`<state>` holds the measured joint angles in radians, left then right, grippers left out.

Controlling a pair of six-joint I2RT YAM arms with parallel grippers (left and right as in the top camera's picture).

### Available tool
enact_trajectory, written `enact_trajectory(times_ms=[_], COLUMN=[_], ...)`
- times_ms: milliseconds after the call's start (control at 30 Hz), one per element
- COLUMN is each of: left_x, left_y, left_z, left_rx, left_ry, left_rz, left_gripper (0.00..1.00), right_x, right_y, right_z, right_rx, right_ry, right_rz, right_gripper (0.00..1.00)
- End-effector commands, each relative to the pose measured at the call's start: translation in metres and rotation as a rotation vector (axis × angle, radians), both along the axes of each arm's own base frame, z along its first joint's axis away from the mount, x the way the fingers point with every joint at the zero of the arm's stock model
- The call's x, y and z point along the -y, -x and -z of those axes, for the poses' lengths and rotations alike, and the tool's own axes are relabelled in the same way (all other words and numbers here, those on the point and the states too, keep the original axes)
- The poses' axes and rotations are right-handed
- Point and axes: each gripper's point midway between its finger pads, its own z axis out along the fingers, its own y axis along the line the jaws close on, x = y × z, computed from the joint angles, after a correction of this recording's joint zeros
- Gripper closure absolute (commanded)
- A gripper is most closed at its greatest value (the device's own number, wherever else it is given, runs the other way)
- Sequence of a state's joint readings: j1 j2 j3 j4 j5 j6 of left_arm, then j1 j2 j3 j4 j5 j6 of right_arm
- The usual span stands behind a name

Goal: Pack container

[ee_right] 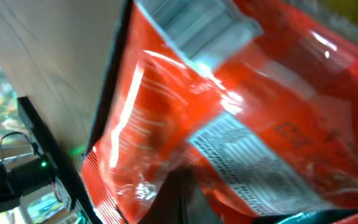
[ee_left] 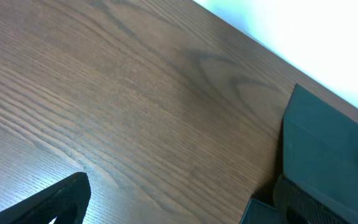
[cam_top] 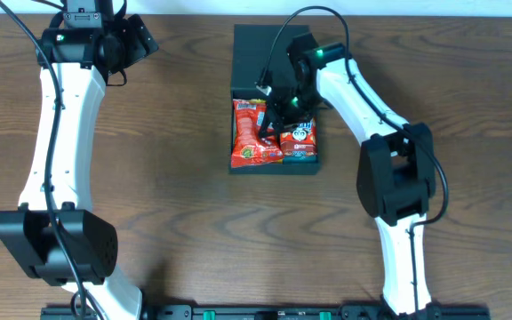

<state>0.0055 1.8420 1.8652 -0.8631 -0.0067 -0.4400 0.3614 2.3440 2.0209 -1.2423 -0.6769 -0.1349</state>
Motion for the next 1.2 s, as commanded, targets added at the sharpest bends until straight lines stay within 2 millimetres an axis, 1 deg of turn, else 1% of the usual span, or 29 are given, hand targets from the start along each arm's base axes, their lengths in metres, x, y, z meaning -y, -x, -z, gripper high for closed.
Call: enact_trajectory(times_ms=[0, 67, 133, 200, 300, 467, 600, 700, 767, 933, 1000, 1167], left_x=[-0.002, -0.002, -0.002, -0.002, -0.002, -0.002, -0.002, -0.002, -0.002, -0.002, -0.002, -0.002], left_y=[-0.001, -0.001, -0.001, -0.001, -0.001, -0.002, -0.003, -0.003, -0.003, -0.003, -0.003, -0.003], left_z=[-0.010, -0.010, -0.010, -0.010, -0.010, -0.011, -0.012, -0.012, -0.012, -0.011, -0.011, -0.011], left_rx=[0.023, 0.023, 0.023, 0.024, 0.024, 0.028, 0.035, 0.035, 0.034, 0.033, 0.033, 0.033], left_ry=[-0.012, -0.012, -0.012, -0.012, -0.012, -0.012, -0.012, -0.013, -0.013, -0.015, -0.015, -0.015], left_rz=[0.006, 0.006, 0.006, 0.006, 0.005, 0.005, 0.005, 0.006, 0.007, 0.008, 0.008, 0.009], left_gripper=[0.05, 0.05, 0.05, 0.05, 0.05, 0.05, 0.05, 0.05, 0.05, 0.05, 0.05, 0.05], right_x=[-0.010, -0.011, -0.014, -0.016, -0.013, -0.019, -0.024, -0.025, -0.022, -0.012, -0.013, -0.015], right_y=[-0.010, -0.012, -0.010, -0.004, 0.010, 0.030, 0.039, 0.038, 0.035, 0.037, 0.037, 0.032], right_z=[-0.024, -0.039, -0.052, -0.056, -0.050, -0.036, -0.026, -0.015, -0.005, 0.020, 0.024, 0.024], right_rx=[0.067, 0.096, 0.112, 0.111, 0.075, 0.022, 0.048, 0.073, 0.080, 0.052, 0.049, 0.070], right_ry=[-0.010, -0.021, -0.035, -0.050, -0.029, -0.010, 0.068, 0.138, 0.180, 0.239, 0.242, 0.232], right_rz=[-0.023, -0.038, -0.060, -0.091, -0.134, -0.177, -0.228, -0.222, -0.206, -0.172, -0.159, -0.153], right_gripper=[0.99, 0.98, 0.99, 0.99, 0.99, 0.98, 0.98, 0.98, 0.98, 0.98, 0.98, 0.99])
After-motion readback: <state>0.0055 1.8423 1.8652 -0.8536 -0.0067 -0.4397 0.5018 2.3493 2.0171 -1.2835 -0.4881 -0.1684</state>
